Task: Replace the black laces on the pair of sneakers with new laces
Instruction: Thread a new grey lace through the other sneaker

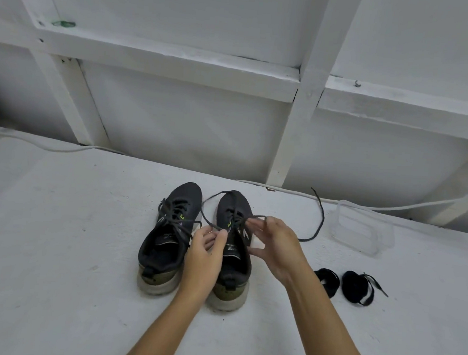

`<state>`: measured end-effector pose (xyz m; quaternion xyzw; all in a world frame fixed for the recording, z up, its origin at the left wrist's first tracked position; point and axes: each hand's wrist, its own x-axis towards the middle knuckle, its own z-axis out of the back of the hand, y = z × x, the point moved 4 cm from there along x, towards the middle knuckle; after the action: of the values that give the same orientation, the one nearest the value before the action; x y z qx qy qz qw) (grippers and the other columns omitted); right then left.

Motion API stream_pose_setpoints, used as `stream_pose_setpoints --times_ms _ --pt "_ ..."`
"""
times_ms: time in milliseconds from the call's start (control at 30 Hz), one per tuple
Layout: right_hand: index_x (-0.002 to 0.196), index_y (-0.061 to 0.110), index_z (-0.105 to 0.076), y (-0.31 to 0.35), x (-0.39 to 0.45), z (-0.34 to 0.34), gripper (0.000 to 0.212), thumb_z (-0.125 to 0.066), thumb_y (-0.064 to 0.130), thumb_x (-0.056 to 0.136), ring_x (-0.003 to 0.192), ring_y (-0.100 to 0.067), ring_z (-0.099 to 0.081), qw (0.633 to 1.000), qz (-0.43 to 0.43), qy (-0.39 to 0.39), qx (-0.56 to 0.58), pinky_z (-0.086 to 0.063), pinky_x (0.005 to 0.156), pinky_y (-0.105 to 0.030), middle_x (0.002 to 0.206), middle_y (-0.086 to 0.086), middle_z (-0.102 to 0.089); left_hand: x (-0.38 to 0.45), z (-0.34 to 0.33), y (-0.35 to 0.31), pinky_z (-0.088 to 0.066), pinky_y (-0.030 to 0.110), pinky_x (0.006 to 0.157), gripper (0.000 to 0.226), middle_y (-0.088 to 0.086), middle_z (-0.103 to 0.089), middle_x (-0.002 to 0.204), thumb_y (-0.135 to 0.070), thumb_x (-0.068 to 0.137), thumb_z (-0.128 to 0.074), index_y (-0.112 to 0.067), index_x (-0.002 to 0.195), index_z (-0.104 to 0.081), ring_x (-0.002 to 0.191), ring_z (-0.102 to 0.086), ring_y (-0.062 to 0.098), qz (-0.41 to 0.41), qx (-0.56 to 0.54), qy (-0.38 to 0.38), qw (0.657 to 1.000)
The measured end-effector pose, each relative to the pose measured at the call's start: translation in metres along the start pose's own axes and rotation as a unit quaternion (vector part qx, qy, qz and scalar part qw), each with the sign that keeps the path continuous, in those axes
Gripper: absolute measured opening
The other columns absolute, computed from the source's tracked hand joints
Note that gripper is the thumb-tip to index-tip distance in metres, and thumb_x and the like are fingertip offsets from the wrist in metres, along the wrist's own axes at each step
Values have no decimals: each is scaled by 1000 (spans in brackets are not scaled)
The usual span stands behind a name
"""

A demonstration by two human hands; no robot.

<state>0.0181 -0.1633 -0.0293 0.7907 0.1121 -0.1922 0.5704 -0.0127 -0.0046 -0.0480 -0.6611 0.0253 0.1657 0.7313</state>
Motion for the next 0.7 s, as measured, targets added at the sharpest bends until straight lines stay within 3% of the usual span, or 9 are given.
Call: stream_pose_setpoints --times_ms 100,167,233,333,400,500,600,633,700 --pt "107 14 -53 -1 -1 2 20 -36 23 110 111 -10 -66 1000 13 5 -22 -55 88 -49 111 7 -76 2 3 4 -49 15 86 32 -13 -69 106 -44 86 -72 -23 108 -63 101 -65 -1 -6 -5 2 1000" --pt "101 17 -54 -6 3 -3 17 -38 21 107 94 -12 -67 998 10 4 -63 -53 85 -40 91 5 -73 3 8 1 -48 12 79 21 -15 -72 92 -45 88 -70 -25 94 -70 92 -66 -1 -36 56 -15 998" --pt "98 16 -59 -6 4 -9 16 -46 24 103 77 -13 -61 986 36 -18 -161 -53 76 -32 80 1 -65 1 9 -4 -43 4 72 19 -19 -71 86 -45 94 -62 -29 94 -73 88 -63 -7 -65 108 -24 992" --pt "89 22 -70 2 4 -14 25 -62 45 95 74 -10 -61 910 118 -5 -397 -48 67 -24 78 7 -66 -3 9 -7 -41 4 63 26 -20 -67 68 -46 98 -54 -35 84 -73 75 -60 -5 -86 142 -20 986" --pt "87 26 -74 9 2 -15 26 -69 51 89 72 -7 -61 876 125 23 -466 -47 63 -22 74 11 -65 -3 9 -6 -42 5 64 27 -26 -66 67 -45 99 -53 -37 82 -73 76 -59 -10 -87 147 -19 985" --pt "85 26 -74 18 3 -13 15 -70 39 91 77 -14 -67 860 115 32 -497 -58 69 -29 81 6 -68 -2 7 -5 -38 17 57 38 -13 -56 55 -41 100 -51 -30 65 -61 60 -53 4 -112 160 -19 981" --pt "88 22 -68 27 1 -22 12 -64 29 96 76 -14 -66 816 126 30 -564 -51 62 -23 89 1 -68 -4 6 -7 -29 21 49 49 -5 -35 46 -31 102 -52 -26 55 -36 49 -33 12 -160 183 -20 970" --pt "89 21 -65 28 1 -25 12 -61 26 98 75 -15 -66 824 125 40 -551 -53 62 -24 88 0 -68 -3 6 -8 -28 21 47 49 -4 -32 45 -28 102 -53 -25 56 -34 47 -32 13 -171 196 -27 965" --pt "92 16 -63 27 0 -26 14 -56 24 102 76 -19 -69 881 111 58 -456 -62 66 -33 87 -5 -68 0 9 -7 -30 19 47 46 -4 -29 43 -23 101 -53 -19 58 -36 48 -36 14 -184 215 -43 958"
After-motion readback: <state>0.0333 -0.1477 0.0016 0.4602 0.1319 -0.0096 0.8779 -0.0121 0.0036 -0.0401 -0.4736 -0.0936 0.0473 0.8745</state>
